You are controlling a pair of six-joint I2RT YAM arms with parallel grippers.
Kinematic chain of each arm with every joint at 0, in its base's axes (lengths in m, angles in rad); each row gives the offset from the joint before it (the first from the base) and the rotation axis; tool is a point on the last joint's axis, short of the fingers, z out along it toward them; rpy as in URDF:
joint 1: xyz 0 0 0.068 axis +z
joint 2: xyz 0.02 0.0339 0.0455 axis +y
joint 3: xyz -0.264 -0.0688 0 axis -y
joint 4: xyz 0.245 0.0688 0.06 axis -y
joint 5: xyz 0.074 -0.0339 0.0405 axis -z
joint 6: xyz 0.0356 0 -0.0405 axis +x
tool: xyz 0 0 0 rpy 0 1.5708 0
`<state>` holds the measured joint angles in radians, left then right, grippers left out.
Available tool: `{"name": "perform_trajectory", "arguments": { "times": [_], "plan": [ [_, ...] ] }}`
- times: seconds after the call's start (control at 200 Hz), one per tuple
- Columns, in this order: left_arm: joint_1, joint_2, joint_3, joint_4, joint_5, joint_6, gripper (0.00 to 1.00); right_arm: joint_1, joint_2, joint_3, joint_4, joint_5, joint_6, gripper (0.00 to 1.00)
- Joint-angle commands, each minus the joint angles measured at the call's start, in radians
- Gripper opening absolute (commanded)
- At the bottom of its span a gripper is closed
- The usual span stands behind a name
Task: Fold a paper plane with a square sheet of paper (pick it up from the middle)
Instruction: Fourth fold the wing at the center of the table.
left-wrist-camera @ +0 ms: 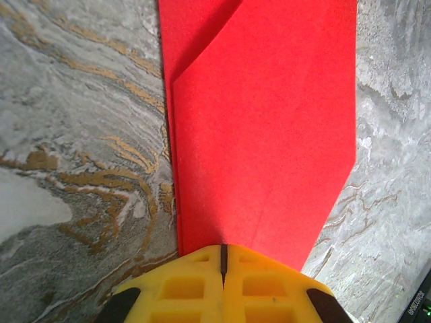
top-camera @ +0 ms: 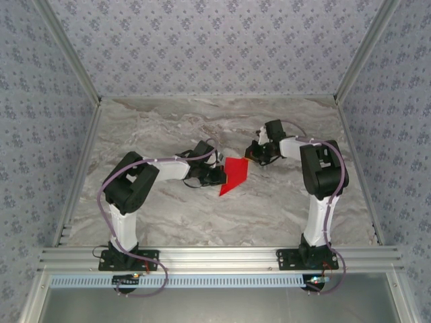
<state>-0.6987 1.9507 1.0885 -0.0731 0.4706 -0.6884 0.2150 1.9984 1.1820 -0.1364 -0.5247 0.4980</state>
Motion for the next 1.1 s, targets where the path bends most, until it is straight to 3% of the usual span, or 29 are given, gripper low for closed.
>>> {"name": "perform_trajectory", "arguments": {
  "times": [0.0, 0.22, 0.435, 0.864, 1.004, 1.094],
  "plan": [
    [-0.014, 0.056, -0.051, -0.183, -0.072, 0.024, 0.0, 0.001, -0.078, 0.019, -0.006, 0.081, 0.006, 0.0],
    [-0.014, 0.035, -0.035, -0.16, -0.073, 0.023, 0.0, 0.122, -0.181, -0.101, -0.026, 0.045, 0.039, 0.0],
    [-0.014, 0.018, -0.017, -0.14, -0.069, 0.023, 0.0, 0.216, -0.127, -0.115, -0.013, -0.026, 0.087, 0.0],
    [-0.008, -0.064, 0.021, -0.067, -0.018, -0.004, 0.0, 0.212, -0.034, -0.128, -0.078, 0.02, 0.065, 0.0],
    [0.011, -0.124, 0.001, 0.048, 0.042, -0.087, 0.1, 0.214, -0.034, -0.143, -0.093, 0.061, 0.053, 0.0],
    [0.014, -0.128, 0.014, 0.037, 0.058, -0.096, 0.13, 0.215, -0.031, -0.142, -0.11, 0.08, 0.047, 0.0]
  ]
}}
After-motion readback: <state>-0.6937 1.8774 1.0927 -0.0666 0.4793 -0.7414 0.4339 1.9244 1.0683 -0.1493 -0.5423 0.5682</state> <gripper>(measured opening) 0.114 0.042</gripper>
